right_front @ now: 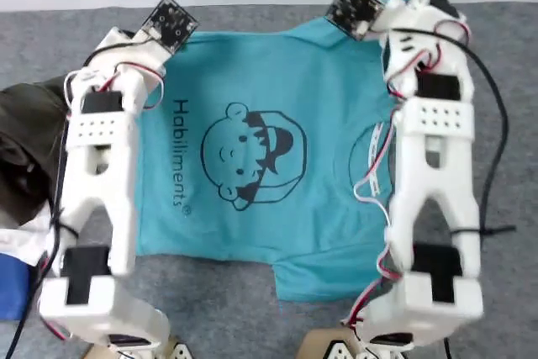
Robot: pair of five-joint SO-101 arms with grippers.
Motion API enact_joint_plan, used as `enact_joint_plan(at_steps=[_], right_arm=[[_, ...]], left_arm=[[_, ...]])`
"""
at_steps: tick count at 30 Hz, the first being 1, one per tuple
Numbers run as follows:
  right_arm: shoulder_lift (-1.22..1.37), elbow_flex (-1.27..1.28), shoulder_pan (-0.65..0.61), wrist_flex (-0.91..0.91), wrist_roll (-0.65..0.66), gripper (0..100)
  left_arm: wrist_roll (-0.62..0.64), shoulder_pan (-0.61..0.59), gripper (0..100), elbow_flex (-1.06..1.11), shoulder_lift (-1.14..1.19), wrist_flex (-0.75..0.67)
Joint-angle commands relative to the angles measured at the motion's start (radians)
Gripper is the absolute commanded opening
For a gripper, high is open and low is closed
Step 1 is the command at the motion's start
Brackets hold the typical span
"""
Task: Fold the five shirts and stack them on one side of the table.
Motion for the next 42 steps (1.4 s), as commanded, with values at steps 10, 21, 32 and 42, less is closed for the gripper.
enact_joint_plan(at_steps=[10, 21, 32, 42], right_arm=[[0.380, -0.624, -0.105, -0.018, 0.026, 1.1], [0.458, -0.775, -0.116, 0.059, 0.064, 1.1], [0.458, -0.806, -0.116, 0.114, 0.078, 1.1], [0.360, -0.907, -0.117, 0.677, 0.074, 1.1]], left_arm=[[-0.011, -0.005, 0, -0.277, 0.193, -0.023], [-0.011, -0.008, 0, -0.282, 0.201, 0.031], [-0.011, -0.017, 0, -0.282, 0.196, 0.032], [-0.035, -0.008, 0, -0.303, 0.150, 0.525]])
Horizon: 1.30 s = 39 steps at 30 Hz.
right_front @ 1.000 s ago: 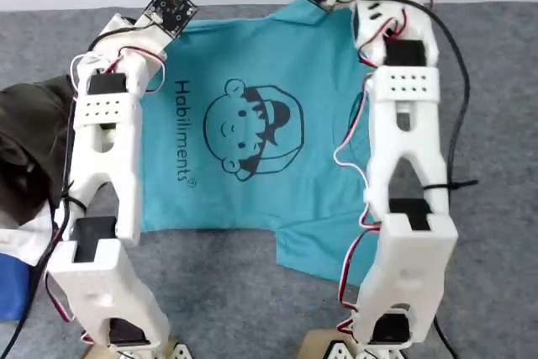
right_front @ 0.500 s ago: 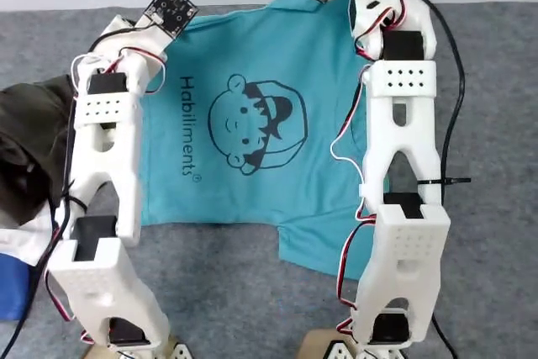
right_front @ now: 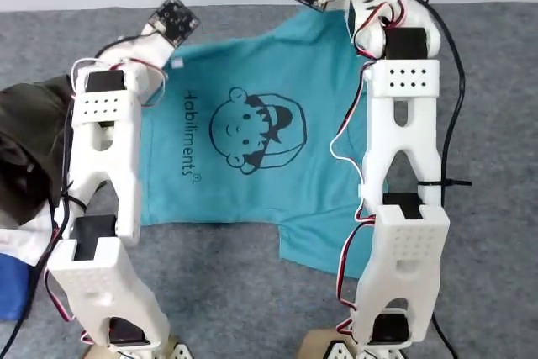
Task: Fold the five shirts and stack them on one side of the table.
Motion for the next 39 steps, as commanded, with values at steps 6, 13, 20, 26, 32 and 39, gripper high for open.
enact_joint_plan(at_steps=[6, 13, 20, 26, 32, 39], right_arm=[[-0.206, -0.084, -0.002, 0.489, -0.037, 1.1], [-0.262, -0.083, -0.004, 0.806, -0.103, 1.1], [-0.390, 0.077, -0.004, 0.845, -0.186, 1.1], [-0.653, 0.488, -0.016, 0.843, -0.186, 1.1], [-0.857, 0.867, -0.016, 0.835, -0.186, 1.1], [-0.924, 1.077, -0.015, 0.791, -0.187, 1.1]], left_arm=[[-0.138, 0.000, 0, -0.045, -0.089, 0.465], [-0.204, 0.000, 0, -0.045, -0.092, 0.651], [-0.219, -0.008, 0, -0.045, -0.092, 0.717], [-0.229, -0.005, 0, -0.044, -0.081, 0.733], [-0.227, -0.008, 0, -0.041, -0.081, 0.683], [-0.232, 0.002, 0, 0.007, -0.060, 0.674]])
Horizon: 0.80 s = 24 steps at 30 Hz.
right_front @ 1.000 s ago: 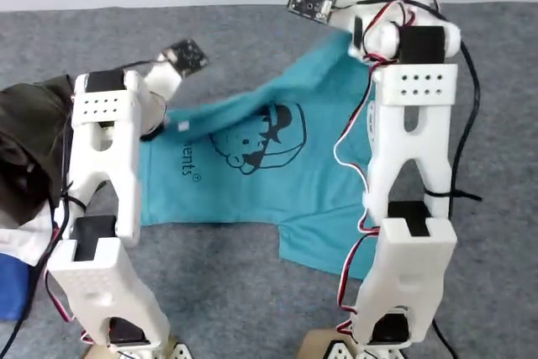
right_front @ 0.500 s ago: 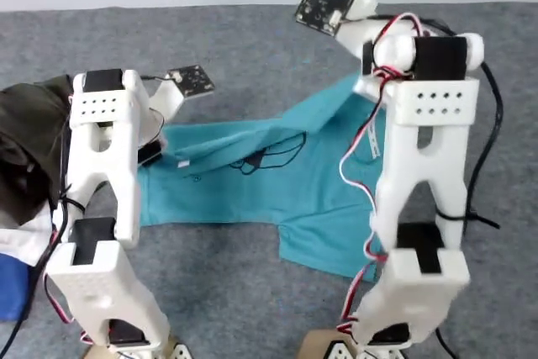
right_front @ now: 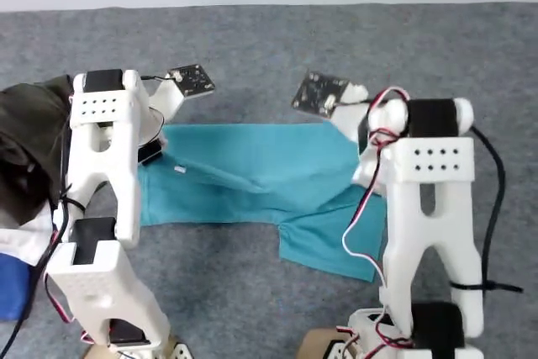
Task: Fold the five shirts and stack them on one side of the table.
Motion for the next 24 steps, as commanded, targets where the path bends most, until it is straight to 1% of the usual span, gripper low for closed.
enact_joint_plan(at_steps=[1, 5, 10, 11, 12, 13, 15, 16, 17, 22, 24], right_arm=[[-0.054, 0.061, -0.004, -0.015, -0.011, 1.1], [-0.059, 0.109, -0.004, -0.018, -0.011, 1.1], [-0.061, 0.107, 0.013, 0.027, -0.009, 2.0], [-0.061, 0.107, 0.018, 0.038, -0.006, 4.1], [-0.062, 0.106, 0.022, 0.044, -0.006, 8.1], [-0.068, 0.106, 0.038, 0.045, -0.006, 14.2], [-0.099, 0.103, 0.068, 0.042, -0.006, 29.3], [-0.113, 0.094, 0.076, 0.042, -0.009, 34.8], [-0.127, 0.081, 0.081, 0.042, -0.009, 36.9], [-0.139, 0.026, 0.082, 0.039, -0.009, 27.2], [-0.139, 0.018, 0.081, 0.021, -0.009, 25.1]], left_arm=[[-0.017, 0.002, 1, 0.018, -0.021, -0.014], [-0.049, -0.009, 1, 0.036, 0.046, 0.018], [-0.049, -0.008, 6, 0.030, 0.072, 0.061], [-0.049, -0.008, 7, 0.028, 0.072, 0.061], [-0.049, -0.009, 8, 0.027, 0.068, 0.061], [-0.048, -0.009, 9, 0.024, 0.058, 0.064], [-0.048, -0.009, 12, 0.018, 0.032, 0.075], [-0.048, -0.009, 13, 0.018, 0.014, 0.075], [-0.048, -0.009, 14, 0.018, -0.003, 0.072], [-0.046, -0.009, 15, 0.018, -0.049, 0.043], [-0.043, -0.009, 15, 0.018, -0.049, 0.012]])
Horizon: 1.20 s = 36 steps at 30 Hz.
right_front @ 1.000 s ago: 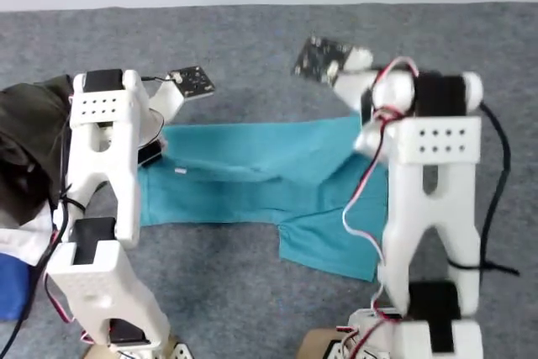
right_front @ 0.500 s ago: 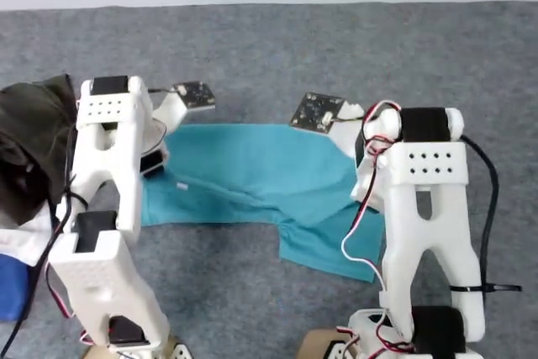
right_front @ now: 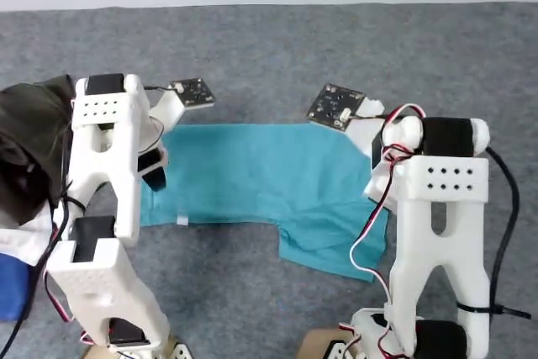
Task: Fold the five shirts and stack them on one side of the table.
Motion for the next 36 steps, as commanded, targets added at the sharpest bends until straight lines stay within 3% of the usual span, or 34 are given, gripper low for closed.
enact_joint_plan(at_steps=[1, 7, 14, 20, 25, 36], right_arm=[[-0.042, -0.057, 0.012, 0.005, -0.009, 25.1], [0.018, -0.044, 0.013, -0.097, -0.017, 24.8], [0.162, -0.049, 0.007, -0.163, -0.253, 22.5], [0.162, -0.049, -0.028, -0.088, -0.322, 5.8], [0.160, -0.064, -0.016, 0.012, -0.324, 4.3], [-0.018, -0.304, 0.337, 0.039, -0.408, 4.4]], left_arm=[[0.008, -0.005, 15, -0.019, -0.064, -0.054], [0.198, -0.020, 14, -0.008, -0.060, -0.261], [0.377, 0.003, 0, -0.002, 0.068, -0.431], [0.448, 0.011, 1, -0.004, 0.077, -0.290], [0.448, 0.035, 1, -0.019, 0.077, -0.206], [0.448, 0.376, 1, -0.199, 0.077, 0.000]])
